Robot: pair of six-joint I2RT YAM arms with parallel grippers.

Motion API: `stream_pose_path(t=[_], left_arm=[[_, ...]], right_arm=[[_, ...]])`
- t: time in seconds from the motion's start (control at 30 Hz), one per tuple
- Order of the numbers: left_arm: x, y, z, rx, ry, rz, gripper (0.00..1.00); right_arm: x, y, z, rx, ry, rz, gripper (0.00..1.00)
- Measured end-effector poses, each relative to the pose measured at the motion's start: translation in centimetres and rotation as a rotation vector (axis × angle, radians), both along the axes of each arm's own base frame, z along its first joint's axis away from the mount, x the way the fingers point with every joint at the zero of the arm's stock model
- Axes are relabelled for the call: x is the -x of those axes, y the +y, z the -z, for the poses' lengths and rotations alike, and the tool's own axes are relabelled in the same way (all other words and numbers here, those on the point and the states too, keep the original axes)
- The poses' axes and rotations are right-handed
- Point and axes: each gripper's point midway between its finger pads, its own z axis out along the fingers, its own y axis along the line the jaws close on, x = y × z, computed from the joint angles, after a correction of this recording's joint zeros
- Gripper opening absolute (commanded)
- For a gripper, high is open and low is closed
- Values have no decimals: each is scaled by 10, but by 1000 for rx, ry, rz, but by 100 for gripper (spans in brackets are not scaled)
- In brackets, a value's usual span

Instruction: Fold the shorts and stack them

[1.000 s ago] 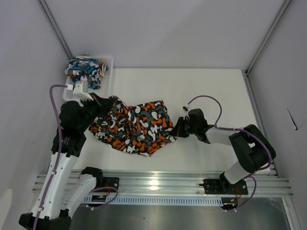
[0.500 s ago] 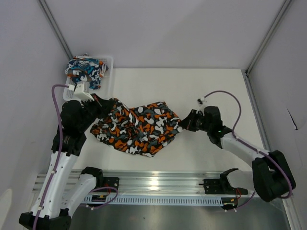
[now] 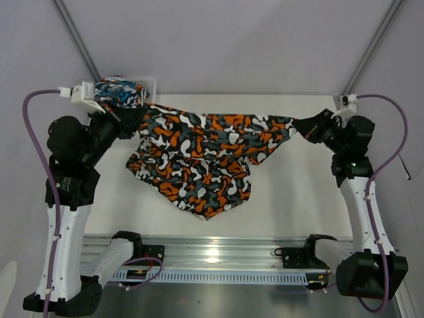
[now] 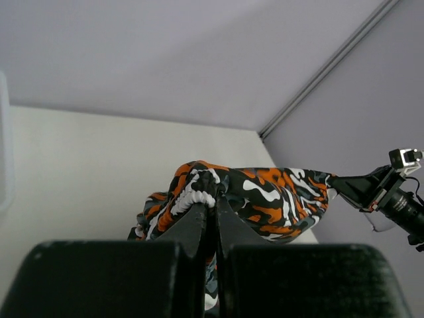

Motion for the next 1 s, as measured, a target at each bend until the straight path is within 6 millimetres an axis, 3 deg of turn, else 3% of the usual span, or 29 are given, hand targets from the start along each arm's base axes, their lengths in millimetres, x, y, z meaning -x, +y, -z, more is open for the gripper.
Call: stream_pose_path(t=[0.1,0.2,0.53,0.67,0.87,1.0], left_arm=[[8,-2,-27,19,-51,25,0],[17,-4,-44,32,-86,54,0],[42,-19,-70,57,-171,168,0],[65,-22,-87,63,-234,206,0],[105,-21,-127,78,-329,224,0],[119,-21,-141,101,-347,227,0]], right_arm=[[1,-20,-36,-26,-61,24,0],[5,-31,-59,-56,-96,25,0],[21,-39,-97,-117,-164,-19,0],[42,-37,-130,-91,-240,-18,0],[96,-21,-197,2,-419,-20,0],[117,-16,-223,47,-491,-11,0]])
